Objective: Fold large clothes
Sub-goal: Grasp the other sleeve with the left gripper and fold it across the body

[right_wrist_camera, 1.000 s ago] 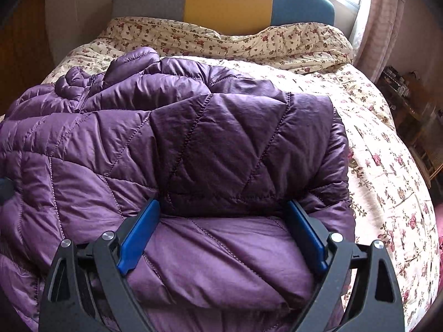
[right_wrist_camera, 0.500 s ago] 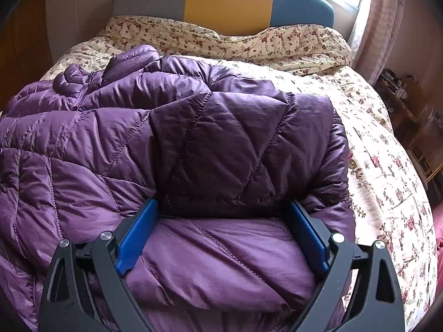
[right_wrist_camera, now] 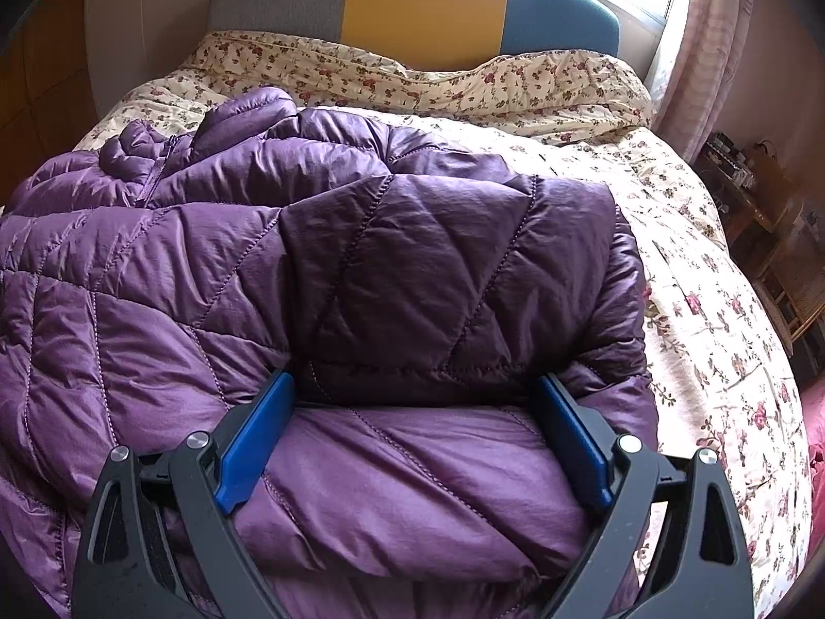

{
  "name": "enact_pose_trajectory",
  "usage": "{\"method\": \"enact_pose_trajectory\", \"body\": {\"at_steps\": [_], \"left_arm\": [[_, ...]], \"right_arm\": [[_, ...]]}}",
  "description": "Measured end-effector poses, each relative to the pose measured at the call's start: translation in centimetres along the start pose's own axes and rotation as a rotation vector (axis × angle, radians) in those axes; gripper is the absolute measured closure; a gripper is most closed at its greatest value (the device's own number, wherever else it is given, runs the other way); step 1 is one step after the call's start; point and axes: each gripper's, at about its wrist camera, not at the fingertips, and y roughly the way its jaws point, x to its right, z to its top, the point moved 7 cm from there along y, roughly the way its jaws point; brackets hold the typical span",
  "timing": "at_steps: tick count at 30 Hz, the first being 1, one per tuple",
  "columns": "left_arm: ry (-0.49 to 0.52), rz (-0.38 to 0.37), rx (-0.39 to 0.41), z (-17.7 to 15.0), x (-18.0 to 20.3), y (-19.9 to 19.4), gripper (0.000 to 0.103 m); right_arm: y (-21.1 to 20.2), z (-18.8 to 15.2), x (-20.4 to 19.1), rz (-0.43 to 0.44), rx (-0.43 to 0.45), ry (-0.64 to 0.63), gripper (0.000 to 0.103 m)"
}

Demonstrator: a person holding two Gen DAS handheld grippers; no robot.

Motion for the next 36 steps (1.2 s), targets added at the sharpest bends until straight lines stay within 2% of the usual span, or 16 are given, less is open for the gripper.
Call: {"method": "enact_pose_trajectory", "body": {"at_steps": [3,5,6,7,9,10,17,21,22,28,36], "left_arm": [[-0.121,-0.002,0.038,2.1,-2.4,-0.5,0.041],[-0.170,0.001,0.049,2.8,-3.4,-0.3,0.050],[-0.179,0.001,0.056,3.2,-3.7,-0.2,0.062],[-0.179,0.007,0.064,3.5,-3.7,-0.1,0.077],[-0.153,0.008,0.072,3.9,-3.1,0.0,0.088],[-0.119,0.019,0.083,4.1,-2.6,-0.3,0.090],[0.156,0.006,0.131,4.8,5.2,0.3,0.090],[0.303,-0.059,0.113,3.7,12.2,2.5,0.090],[0.327,-0.072,0.105,3.4,13.4,3.1,0.095],[0.504,-0.185,-0.010,-1.8,23.3,7.8,0.095],[0.639,-0.329,-0.179,-10.6,33.4,12.4,0.096]], "right_arm": [[-0.1,0.0,0.0,-0.001,0.001,0.000,0.010],[-0.1,-0.1,0.1,-0.001,0.001,0.000,0.010],[-0.1,-0.1,0.1,-0.002,0.002,-0.001,0.010],[-0.1,-0.1,0.1,-0.001,0.002,0.000,0.010],[-0.1,-0.1,0.1,-0.001,0.002,-0.001,0.010],[-0.1,-0.1,0.1,-0.001,0.001,0.000,0.010],[-0.1,-0.1,0.1,-0.001,0.001,0.000,0.010],[-0.1,-0.1,0.1,-0.001,0.001,0.000,0.010],[-0.1,-0.1,0.1,-0.001,0.001,0.000,0.010],[0.0,-0.2,0.1,0.004,0.000,0.004,0.010],[0.2,-0.1,0.2,0.016,0.000,0.014,0.010]]}}
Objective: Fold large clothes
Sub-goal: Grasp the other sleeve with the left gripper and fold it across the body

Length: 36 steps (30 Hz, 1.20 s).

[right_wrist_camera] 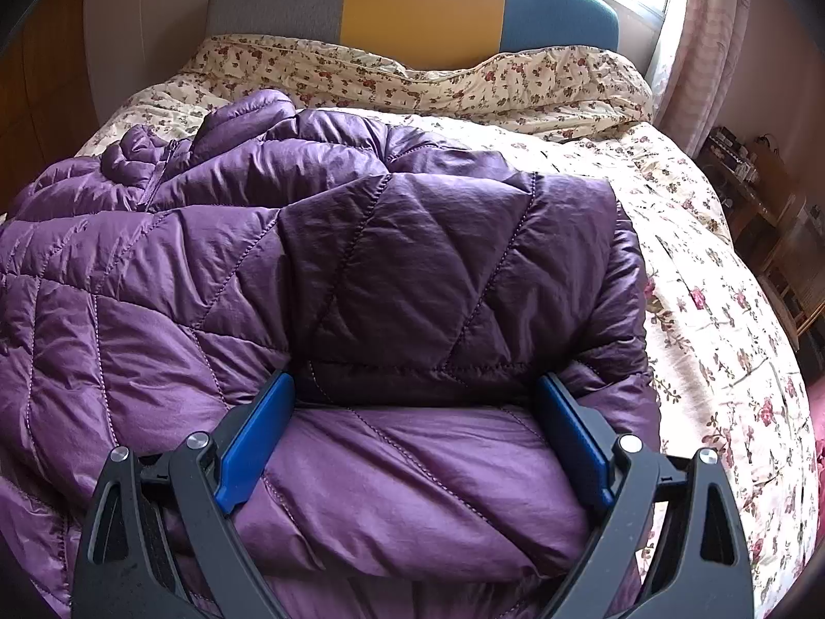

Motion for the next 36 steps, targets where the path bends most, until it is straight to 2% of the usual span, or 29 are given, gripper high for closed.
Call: {"method": "enact_pose_trajectory", "body": {"at_steps": [5,12,20,23,29,30,31,33,36], "left_arm": [[0.070,-0.134,-0.086,-1.7,7.0,4.3,0.096],[0.158,-0.252,-0.168,-4.2,13.6,8.1,0.096],[0.202,-0.356,-0.264,-6.3,17.5,11.6,0.096],[0.195,-0.372,-0.294,-6.9,17.6,12.4,0.096],[0.171,-0.350,-0.307,-6.7,17.1,12.5,0.095],[0.169,-0.353,-0.309,-6.6,17.1,12.4,0.088],[0.161,-0.359,-0.309,-6.5,16.9,12.2,0.068],[0.151,-0.365,-0.290,-6.1,16.7,11.6,0.046],[0.150,-0.360,-0.275,-5.6,16.4,10.7,0.046]], "right_arm": [[0.0,0.0,0.0,0.006,0.001,0.003,0.010],[0.0,0.0,0.1,0.018,0.001,0.013,0.010],[-0.1,0.0,0.2,0.025,0.002,0.017,0.010],[0.0,0.0,0.2,0.029,0.002,0.019,0.010],[0.0,0.0,0.3,0.030,0.002,0.020,0.010],[0.0,0.0,0.3,0.029,0.002,0.019,0.010],[0.0,0.0,0.3,0.027,0.002,0.018,0.010],[0.0,0.0,0.3,0.023,0.001,0.016,0.010],[0.0,0.1,0.2,0.016,0.001,0.013,0.010]]}}
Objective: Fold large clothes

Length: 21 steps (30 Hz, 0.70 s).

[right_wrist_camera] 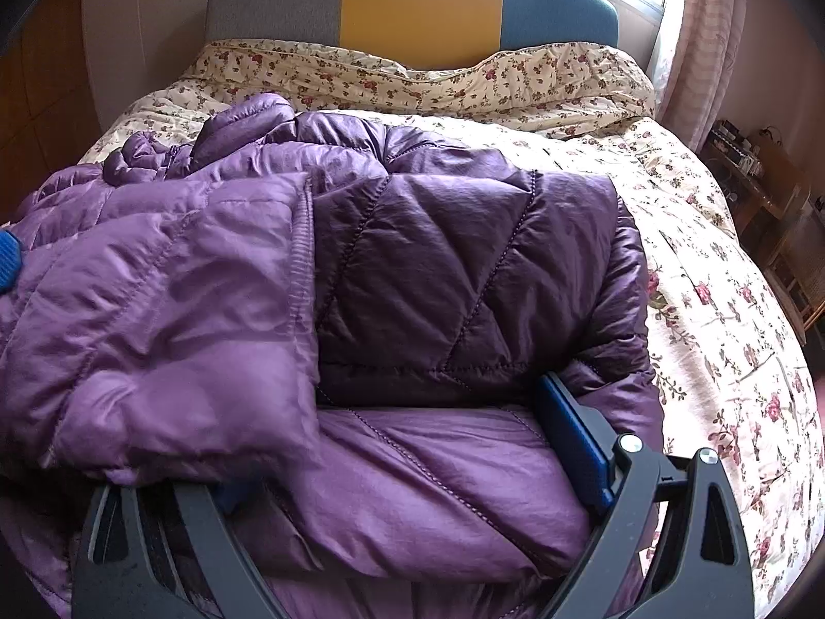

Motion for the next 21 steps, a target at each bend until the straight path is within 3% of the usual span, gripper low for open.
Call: {"method": "enact_pose_trajectory", "body": {"at_steps": [3,7,12,16,18,21], "left_arm": [[-0.004,0.009,0.038,0.2,-0.6,-1.8,0.045],[-0.016,0.122,0.113,0.3,-3.6,-5.5,0.046],[-0.051,0.230,0.217,0.4,-7.8,-10.4,0.046],[-0.088,0.315,0.287,0.2,-10.9,-13.9,0.045],[-0.107,0.341,0.308,0.1,-12.2,-15.1,0.046],[-0.143,0.361,0.325,-0.2,-14.0,-16.5,0.045]], "right_arm": [[-0.1,0.0,-0.1,-0.005,-0.002,-0.003,0.010],[-0.9,0.1,0.3,-0.007,0.006,0.007,0.014],[-3.0,0.2,1.4,-0.025,0.024,-0.002,0.029],[-4.9,0.3,3.2,-0.039,0.035,0.044,0.035],[-5.8,0.5,4.0,-0.024,0.043,0.088,0.038],[-7.0,1.2,4.0,0.066,0.060,0.149,0.039]]}}
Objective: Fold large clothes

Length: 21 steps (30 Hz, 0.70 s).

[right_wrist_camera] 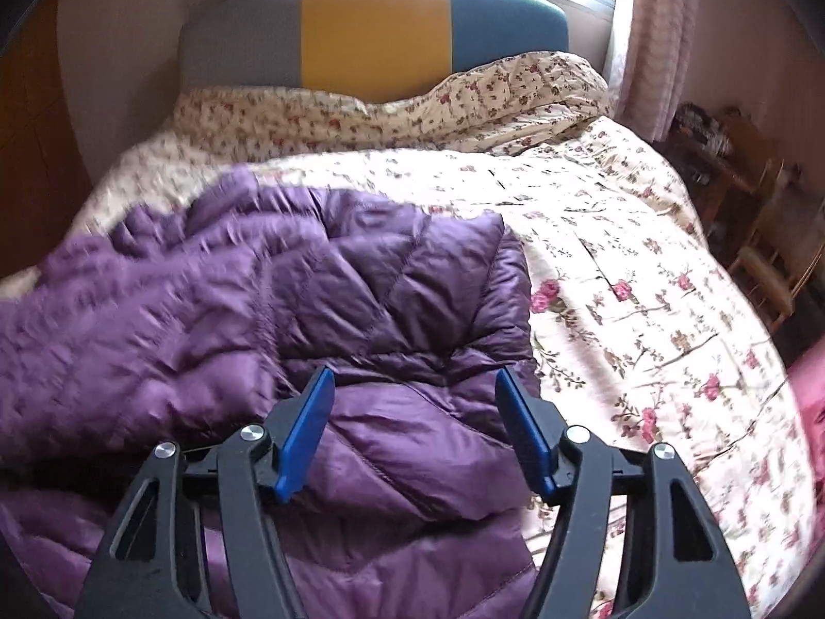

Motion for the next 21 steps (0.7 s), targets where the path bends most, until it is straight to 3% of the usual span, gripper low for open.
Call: {"method": "enact_pose_trajectory", "body": {"at_steps": [4,10,12,13,15,21], "left_arm": [[-0.005,0.019,0.014,0.3,-1.4,-0.6,0.046],[0.016,0.015,0.035,0.8,-1.5,-1.1,0.046],[0.026,0.009,0.034,1.0,-1.6,-1.1,0.046],[0.031,0.007,0.032,0.9,-1.5,-1.1,0.046],[0.043,0.003,0.027,1.0,-1.6,-0.9,0.046],[0.086,-0.005,0.005,1.4,-0.6,0.8,0.045]], "right_arm": [[0.3,0.8,-2.3,0.100,-0.030,0.035,0.039],[2.7,0.2,-6.3,0.177,-0.127,0.010,0.041],[3.4,-0.4,-7.3,0.185,-0.161,-0.019,0.069],[3.5,-0.6,-7.5,0.177,-0.159,-0.037,0.073],[3.4,-1.0,-7.5,0.148,-0.145,-0.077,0.092],[2.5,-1.3,-5.7,0.029,-0.100,-0.126,0.097]]}}
